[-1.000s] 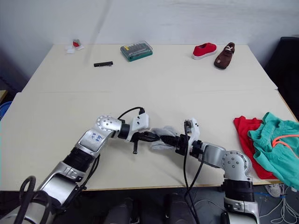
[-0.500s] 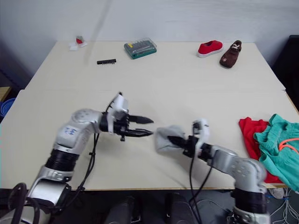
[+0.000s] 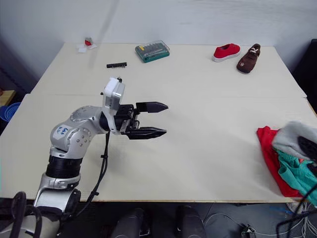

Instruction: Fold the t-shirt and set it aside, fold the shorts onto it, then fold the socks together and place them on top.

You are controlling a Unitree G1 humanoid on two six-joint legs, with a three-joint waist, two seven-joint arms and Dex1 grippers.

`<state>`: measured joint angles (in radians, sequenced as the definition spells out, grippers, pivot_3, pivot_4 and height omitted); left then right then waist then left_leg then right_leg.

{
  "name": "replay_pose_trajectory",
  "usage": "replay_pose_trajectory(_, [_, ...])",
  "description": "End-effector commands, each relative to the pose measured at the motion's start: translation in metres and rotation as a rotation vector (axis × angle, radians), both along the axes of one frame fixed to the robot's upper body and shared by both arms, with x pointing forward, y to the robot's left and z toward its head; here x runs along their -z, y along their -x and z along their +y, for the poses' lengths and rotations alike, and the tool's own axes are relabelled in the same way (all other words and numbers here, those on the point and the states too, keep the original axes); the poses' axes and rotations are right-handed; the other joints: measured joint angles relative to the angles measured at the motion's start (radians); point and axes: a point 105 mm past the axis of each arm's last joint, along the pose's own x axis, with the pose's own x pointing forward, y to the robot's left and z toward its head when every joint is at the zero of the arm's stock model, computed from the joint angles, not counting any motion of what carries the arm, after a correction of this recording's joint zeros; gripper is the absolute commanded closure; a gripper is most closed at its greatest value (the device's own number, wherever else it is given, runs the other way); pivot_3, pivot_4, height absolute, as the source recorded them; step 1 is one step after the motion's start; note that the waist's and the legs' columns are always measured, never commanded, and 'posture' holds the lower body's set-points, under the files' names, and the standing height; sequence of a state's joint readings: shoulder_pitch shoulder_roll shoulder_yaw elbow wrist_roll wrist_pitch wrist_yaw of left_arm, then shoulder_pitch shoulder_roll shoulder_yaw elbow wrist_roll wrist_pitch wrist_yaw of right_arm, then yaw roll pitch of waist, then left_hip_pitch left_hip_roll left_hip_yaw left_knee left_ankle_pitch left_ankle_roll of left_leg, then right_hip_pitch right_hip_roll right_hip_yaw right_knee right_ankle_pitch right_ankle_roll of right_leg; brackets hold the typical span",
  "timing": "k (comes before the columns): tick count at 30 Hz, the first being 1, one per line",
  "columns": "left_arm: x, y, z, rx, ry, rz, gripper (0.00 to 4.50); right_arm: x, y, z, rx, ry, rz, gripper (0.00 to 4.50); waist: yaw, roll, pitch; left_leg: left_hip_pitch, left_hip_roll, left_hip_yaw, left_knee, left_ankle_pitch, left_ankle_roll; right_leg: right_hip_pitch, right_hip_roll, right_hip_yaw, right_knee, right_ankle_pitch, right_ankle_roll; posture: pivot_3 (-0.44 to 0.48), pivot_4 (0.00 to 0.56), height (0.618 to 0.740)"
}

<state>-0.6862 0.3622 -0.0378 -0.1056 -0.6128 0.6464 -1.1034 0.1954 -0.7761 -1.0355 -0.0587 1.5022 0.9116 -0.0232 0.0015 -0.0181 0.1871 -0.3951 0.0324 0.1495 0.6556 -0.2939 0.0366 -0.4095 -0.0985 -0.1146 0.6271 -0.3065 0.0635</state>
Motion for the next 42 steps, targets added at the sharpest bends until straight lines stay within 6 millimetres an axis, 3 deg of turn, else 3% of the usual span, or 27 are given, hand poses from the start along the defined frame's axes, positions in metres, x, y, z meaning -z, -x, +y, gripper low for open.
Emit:
replay_pose_trajectory(1, [-0.007, 0.005, -0.004, -0.001, 0.035, -0.042, 0.00, 0.005, 0.001, -0.042, 0.166, -0.027, -0.014, 4.34, -0.001, 0.000, 0.000, 0.000, -0.001, 0.000, -0.001, 0.000, 0.000, 0.000, 0.000, 0.001, 0.000, 0.000, 0.000, 0.000, 0.150, 0.740])
replay_pose_trajectory(4, [-0.007, 0.002, -0.004, -0.028, 0.046, -0.047, 0.00, 0.018, -0.006, -0.057, 0.233, -0.080, -0.009, 4.34, -0.004, 0.001, 0.000, 0.002, 0.000, 0.001, -0.003, 0.002, -0.001, 0.000, 0.001, 0.002, 0.000, 0.000, 0.000, 0.000, 0.150, 0.740])
replay_pose_trajectory(8, [-0.009, -0.006, -0.004, -0.080, 0.056, -0.050, 0.00, 0.067, -0.015, -0.071, 0.341, -0.103, 0.137, 4.34, -0.004, 0.001, 0.000, 0.005, -0.001, 0.004, -0.006, 0.006, -0.003, 0.000, 0.001, 0.004, 0.001, 0.000, 0.000, 0.000, 0.150, 0.740])
replay_pose_trajectory(10, [-0.008, -0.005, -0.005, -0.078, 0.051, -0.055, 0.00, 0.076, -0.016, -0.076, 0.382, -0.122, 0.141, 4.34, -0.002, 0.001, 0.000, 0.005, 0.000, 0.004, -0.006, 0.006, -0.003, 0.000, 0.001, 0.004, 0.001, 0.000, 0.000, 0.000, 0.150, 0.740])
replay_pose_trajectory(11, [-0.008, -0.004, -0.006, -0.078, 0.048, -0.058, 0.00, 0.080, -0.018, -0.076, 0.387, -0.156, 0.135, 3.63, -0.002, 0.001, 0.000, 0.005, 0.000, 0.003, -0.007, 0.006, -0.004, 0.000, 0.001, 0.004, 0.001, 0.000, 0.000, 0.000, 0.150, 0.740])
replay_pose_trajectory(14, [-0.008, -0.006, -0.005, -0.088, 0.038, -0.061, 0.00, 0.091, -0.022, -0.069, 0.348, -0.137, 0.185, 2.74, -0.003, 0.001, 0.000, 0.005, -0.001, 0.004, -0.006, 0.007, -0.004, 0.000, 0.001, 0.004, 0.000, 0.000, 0.000, 0.000, 0.150, 0.740])
replay_pose_trajectory(18, [-0.010, -0.008, -0.003, -0.098, 0.034, -0.066, 0.00, 0.092, -0.013, -0.070, 0.348, -0.133, 0.193, 1.43, -0.002, 0.001, 0.000, 0.005, -0.001, 0.004, -0.006, 0.007, -0.004, 0.001, 0.001, 0.004, 0.000, 0.000, 0.001, 0.000, 0.150, 0.740])
replay_pose_trajectory(23, [-0.010, -0.010, 0.001, -0.107, 0.027, -0.066, 0.00, 0.073, 0.015, -0.067, 0.324, 0.000, 0.225, 0.06, 0.017, 0.001, 0.000, 0.005, 0.000, 0.002, -0.007, 0.006, -0.004, 0.001, 0.001, 0.003, -0.001, 0.000, 0.000, 0.000, 0.150, 0.740])
replay_pose_trajectory(28, [-0.005, -0.012, 0.007, -0.115, 0.001, -0.057, 0.00, 0.043, 0.052, -0.058, 0.259, 0.207, 0.290, 0.06, 0.025, 0.003, -0.001, 0.004, -0.001, 0.002, -0.007, 0.006, -0.004, 0.000, 0.000, 0.003, -0.002, 0.000, 0.001, 0.000, 0.150, 0.740])
replay_pose_trajectory(32, [0.004, -0.011, 0.021, -0.106, -0.041, -0.015, 0.00, 0.020, 0.096, -0.051, 0.119, 0.479, 0.444, 0.06, 0.022, 0.008, -0.002, 0.005, -0.001, 0.002, -0.009, 0.005, -0.004, 0.000, 0.000, 0.003, -0.002, 0.000, 0.001, 0.000, 0.150, 0.740])
replay_pose_trajectory(36, [0.009, -0.005, 0.039, -0.048, -0.108, 0.042, 0.00, -0.020, 0.132, -0.043, -0.068, 0.699, 0.438, 0.06, 0.016, 0.007, -0.002, 0.006, 0.000, 0.002, -0.010, 0.003, -0.005, 0.000, 0.002, 0.004, -0.002, 0.000, 0.001, 0.000, 0.150, 0.740])
replay_pose_trajectory(39, [0.005, -0.002, 0.054, -0.038, -0.130, 0.059, 0.00, -0.039, 0.152, -0.037, -0.178, 0.785, 0.429, 0.06, 0.016, 0.007, -0.002, 0.006, 0.001, 0.003, -0.009, 0.002, -0.005, 0.000, 0.003, 0.004, -0.002, -0.001, 0.000, 0.000, 0.150, 0.740])
replay_pose_trajectory(42, [-0.010, -0.007, 0.066, -0.068, -0.092, 0.070, 0.00, -0.054, 0.164, -0.044, -0.193, 0.845, 0.406, 0.06, 0.018, 0.005, -0.001, 0.006, 0.002, 0.002, -0.009, 0.000, -0.005, 0.001, 0.003, 0.004, -0.003, -0.001, 0.000, 0.000, 0.150, 0.740])
